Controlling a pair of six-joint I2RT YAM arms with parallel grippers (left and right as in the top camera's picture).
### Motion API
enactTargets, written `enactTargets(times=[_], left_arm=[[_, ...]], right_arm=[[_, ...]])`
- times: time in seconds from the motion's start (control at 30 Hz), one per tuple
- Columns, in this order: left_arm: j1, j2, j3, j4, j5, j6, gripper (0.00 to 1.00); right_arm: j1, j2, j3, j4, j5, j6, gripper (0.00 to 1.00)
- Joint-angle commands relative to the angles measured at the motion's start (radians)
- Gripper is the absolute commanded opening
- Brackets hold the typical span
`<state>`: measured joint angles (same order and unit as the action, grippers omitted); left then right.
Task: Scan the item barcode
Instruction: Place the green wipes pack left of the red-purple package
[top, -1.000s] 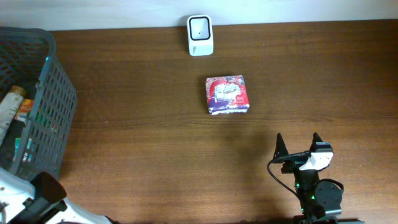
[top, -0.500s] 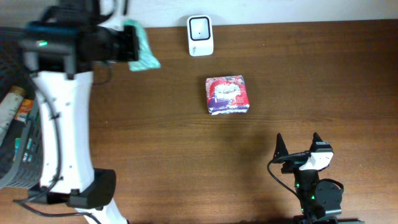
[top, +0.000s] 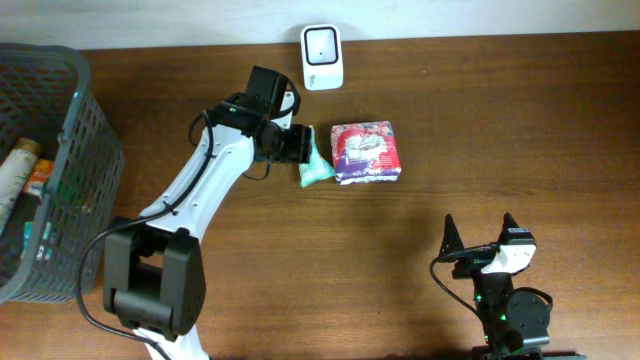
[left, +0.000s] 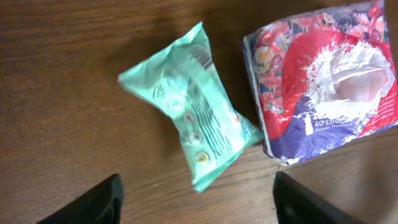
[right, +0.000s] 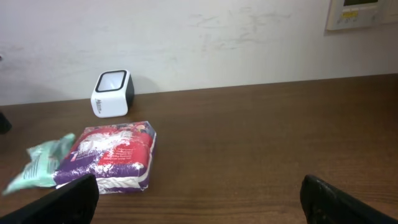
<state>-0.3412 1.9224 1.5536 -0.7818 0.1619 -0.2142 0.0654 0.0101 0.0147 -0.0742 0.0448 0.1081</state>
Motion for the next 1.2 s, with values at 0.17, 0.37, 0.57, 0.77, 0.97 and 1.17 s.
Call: enactTargets(times=[0.17, 0.37, 0.57, 0.77, 0.97, 1.17], left_arm=[[0.194, -0.190, 0.440, -0.266, 0.011, 0.033, 0.80], [0.727, -0.400, 0.518, -0.305, -0.028, 0.029, 0.99], [0.929, -0.257, 0.515, -0.254, -0.191, 0.029, 0.97], [0.944, -0.016, 0.515, -0.354, -0.500, 0.029, 0.85], [1.051, 0.091, 0.512, -0.460, -0.183, 0.029, 0.89], [1.012, 0.172, 0.512, -0.435, -0.056, 0.084, 0.99]], right_arm=[[0.005, -0.006, -0.009, -0.003, 0.012, 0.004, 0.99], [0.005, -0.006, -0.009, -0.003, 0.012, 0.004, 0.98], [0.005, -0.006, -0.009, -0.003, 0.012, 0.003, 0.99], [0.005, -0.006, -0.009, -0.003, 0.012, 0.004, 0.99], [0.005, -0.006, -0.009, -0.003, 0.012, 0.004, 0.99], [0.005, -0.006, -0.009, -0.003, 0.012, 0.004, 0.99]])
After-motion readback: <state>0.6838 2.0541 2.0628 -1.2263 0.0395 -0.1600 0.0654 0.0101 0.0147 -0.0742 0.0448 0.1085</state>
